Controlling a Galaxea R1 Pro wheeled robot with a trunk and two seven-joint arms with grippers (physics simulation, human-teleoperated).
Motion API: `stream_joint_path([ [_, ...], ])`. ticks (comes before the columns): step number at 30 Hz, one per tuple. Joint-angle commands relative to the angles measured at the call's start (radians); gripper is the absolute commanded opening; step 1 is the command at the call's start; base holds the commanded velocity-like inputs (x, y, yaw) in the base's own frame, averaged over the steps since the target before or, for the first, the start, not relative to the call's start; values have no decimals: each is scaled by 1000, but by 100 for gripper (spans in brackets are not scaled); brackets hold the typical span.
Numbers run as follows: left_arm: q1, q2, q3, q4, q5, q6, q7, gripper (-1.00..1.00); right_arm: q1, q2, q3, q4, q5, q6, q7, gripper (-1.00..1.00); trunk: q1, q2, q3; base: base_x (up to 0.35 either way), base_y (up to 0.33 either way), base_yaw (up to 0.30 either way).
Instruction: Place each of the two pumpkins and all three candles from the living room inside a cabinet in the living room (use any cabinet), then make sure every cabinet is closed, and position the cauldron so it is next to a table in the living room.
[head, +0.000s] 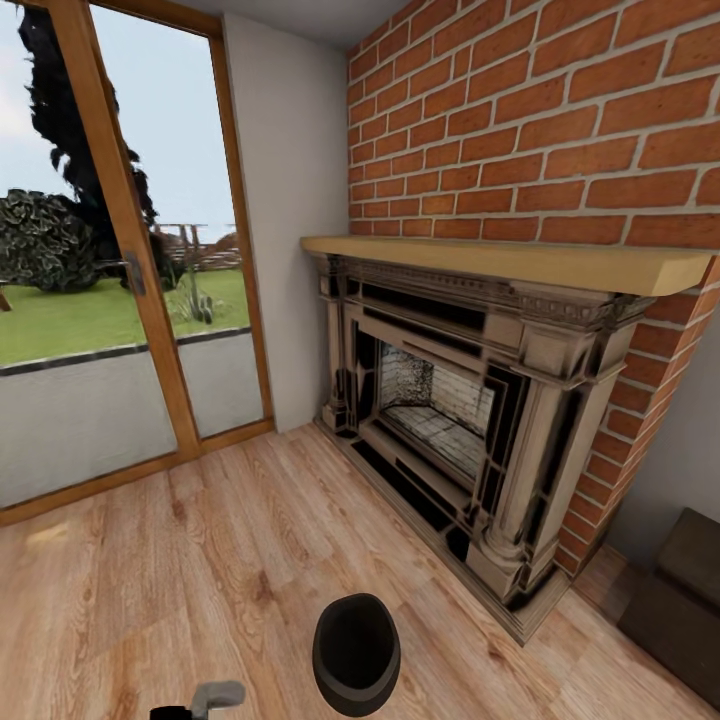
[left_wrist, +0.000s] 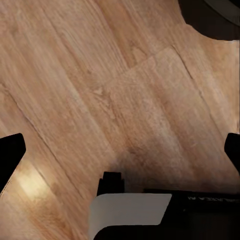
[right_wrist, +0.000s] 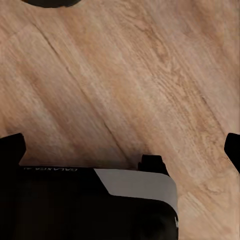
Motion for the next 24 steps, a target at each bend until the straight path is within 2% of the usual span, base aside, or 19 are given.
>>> stream_joint_path([
  [1,-25,-5,1,-6,10,10,2,100,-6,14,2,-44,2,25,-6,100,0,-1,-1,0,0,0],
  [4,-56,-10,1,-13,13,7,2,100,-48,42,6,-87,2,43,-18,100,0,-1,-1,0,0,0],
  [6,-65,-13,2,-19,15,-16,3,100,-92,51,30,-76,2,34,-23,100,0,-1,-1,0,0,0],
  [8,-69,-21,1,-17,14,-39,3,100,-109,55,59,-56,1,10,-26,100,0,-1,-1,0,0,0],
  [10,-70,-32,-1,-19,13,-53,3,100,-118,59,86,-40,-1,-21,-27,100,0,-1,-1,0,0,0],
  [14,-70,-41,2,-7,14,-71,4,100,-126,60,112,-27,-5,-54,-27,100,0,-1,-1,0,0,0],
  [20,-68,-47,-4,-2,9,-119,5,100,-127,60,119,-34,-10,-69,-25,100,0,-1,-1,0,0,0],
  [24,-67,-64,-5,-2,12,-138,12,100,-128,62,121,-39,-12,-79,-25,100,0,-1,-1,0,0,0],
])
